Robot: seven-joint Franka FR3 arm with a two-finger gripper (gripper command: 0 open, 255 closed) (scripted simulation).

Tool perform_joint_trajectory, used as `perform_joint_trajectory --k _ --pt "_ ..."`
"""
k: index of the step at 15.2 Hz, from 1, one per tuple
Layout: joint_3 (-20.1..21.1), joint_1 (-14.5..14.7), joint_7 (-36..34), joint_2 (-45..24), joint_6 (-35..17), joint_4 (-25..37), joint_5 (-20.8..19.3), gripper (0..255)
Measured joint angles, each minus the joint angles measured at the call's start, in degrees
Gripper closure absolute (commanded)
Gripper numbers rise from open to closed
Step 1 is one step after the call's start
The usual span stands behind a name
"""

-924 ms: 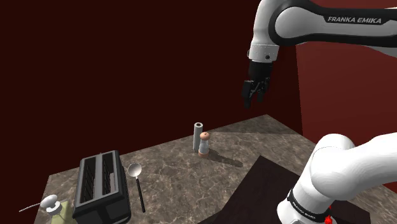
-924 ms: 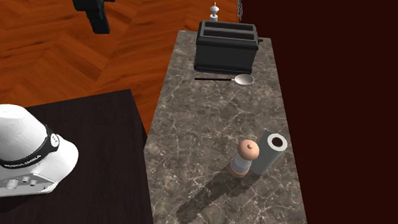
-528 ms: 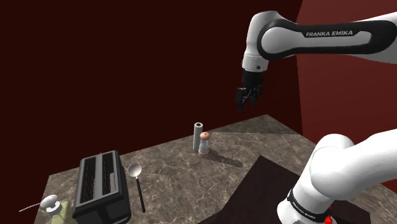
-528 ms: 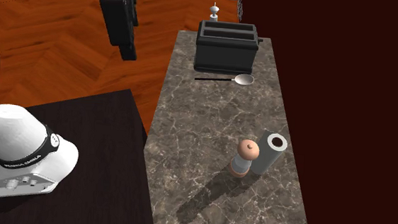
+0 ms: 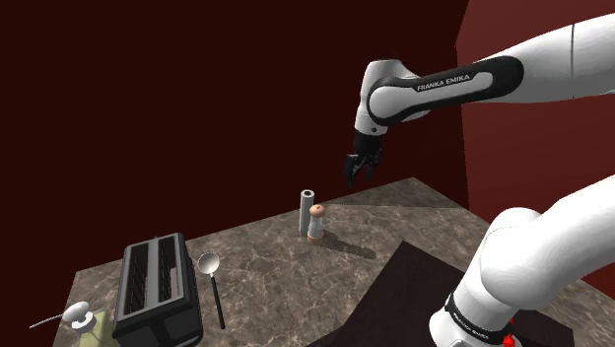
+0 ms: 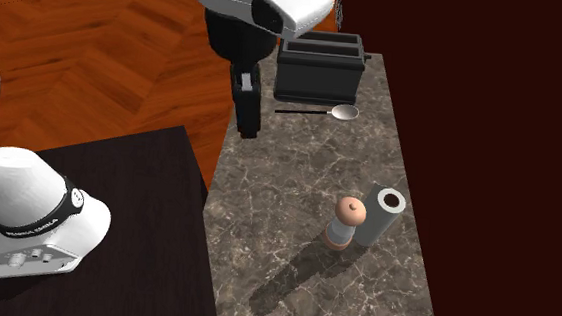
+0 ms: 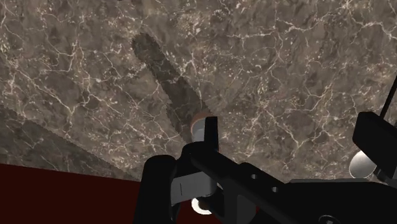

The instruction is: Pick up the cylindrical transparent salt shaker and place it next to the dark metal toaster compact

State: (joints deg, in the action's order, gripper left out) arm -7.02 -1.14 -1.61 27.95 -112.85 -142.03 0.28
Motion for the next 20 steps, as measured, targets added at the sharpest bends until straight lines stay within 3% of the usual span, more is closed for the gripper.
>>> perform_joint_trajectory --k 10,20 --pt "-4.2 0.2 6.3 -19.2 -18.0 3.4 4.4 0" --pt "-4.4 -1.5 16.5 -42.2 -30.7 14.7 16.2 0"
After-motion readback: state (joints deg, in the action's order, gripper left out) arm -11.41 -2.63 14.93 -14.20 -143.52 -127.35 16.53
